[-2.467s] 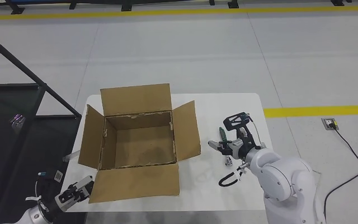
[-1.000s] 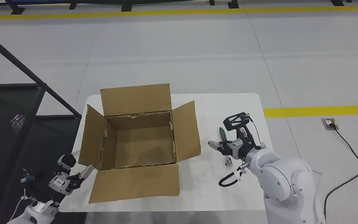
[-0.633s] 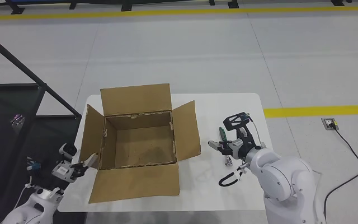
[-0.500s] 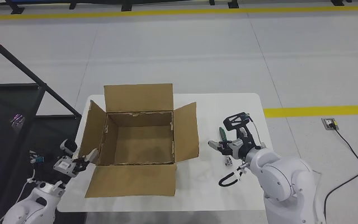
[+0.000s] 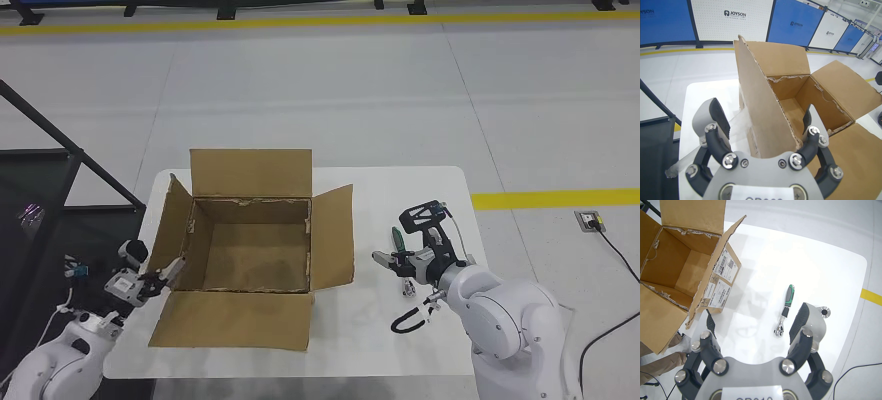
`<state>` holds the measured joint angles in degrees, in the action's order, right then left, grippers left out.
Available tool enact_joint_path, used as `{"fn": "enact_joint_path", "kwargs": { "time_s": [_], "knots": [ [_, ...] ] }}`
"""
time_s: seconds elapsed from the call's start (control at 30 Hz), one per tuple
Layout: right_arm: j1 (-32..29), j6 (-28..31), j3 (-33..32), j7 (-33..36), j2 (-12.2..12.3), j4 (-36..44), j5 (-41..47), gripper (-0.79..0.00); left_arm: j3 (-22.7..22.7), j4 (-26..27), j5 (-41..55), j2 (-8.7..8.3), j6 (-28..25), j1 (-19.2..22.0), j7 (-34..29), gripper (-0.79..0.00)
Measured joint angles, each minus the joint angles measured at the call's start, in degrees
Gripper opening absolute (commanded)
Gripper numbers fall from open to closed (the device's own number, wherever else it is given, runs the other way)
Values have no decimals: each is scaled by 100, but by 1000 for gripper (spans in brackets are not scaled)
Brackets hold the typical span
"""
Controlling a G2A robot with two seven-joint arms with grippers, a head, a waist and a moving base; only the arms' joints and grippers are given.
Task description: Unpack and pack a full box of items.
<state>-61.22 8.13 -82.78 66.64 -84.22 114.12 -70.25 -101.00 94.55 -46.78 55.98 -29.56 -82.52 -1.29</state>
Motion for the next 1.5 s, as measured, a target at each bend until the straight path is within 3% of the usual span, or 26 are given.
{"fn": "enact_joint_path", "kwargs": {
  "time_s": [0.17, 0.33, 0.47, 0.77, 1.0, 1.4, 1.5],
  "knots": [
    [-187, 9, -102, -260, 38, 376, -129, 0, -210, 114, 358, -4, -201, -218, -96, 0],
    [-117, -165, -142, -18, 76, 448, -269, 0, -519, 132, 875, -13, -418, -474, -235, 0],
    [407, -230, 40, 505, 87, -302, -254, 0, -858, 110, 1429, -18, -634, -747, -319, 0],
    [1448, -516, 218, 692, 86, -2437, -231, 0, -1456, 135, 3041, -11, -1214, -1356, -653, 0],
    [1526, -719, 130, 795, 110, -2654, -234, 0, -1512, 242, 3584, 22, -1316, -1730, -891, 0],
    [1505, -694, 144, 761, 111, -2673, -240, 0, -1511, 244, 3582, 21, -1315, -1728, -885, 0],
    [1526, -528, 300, 537, 121, -3043, -410, 0, -1460, 301, 3550, 27, -1246, -1731, -945, 0]
  ]
}}
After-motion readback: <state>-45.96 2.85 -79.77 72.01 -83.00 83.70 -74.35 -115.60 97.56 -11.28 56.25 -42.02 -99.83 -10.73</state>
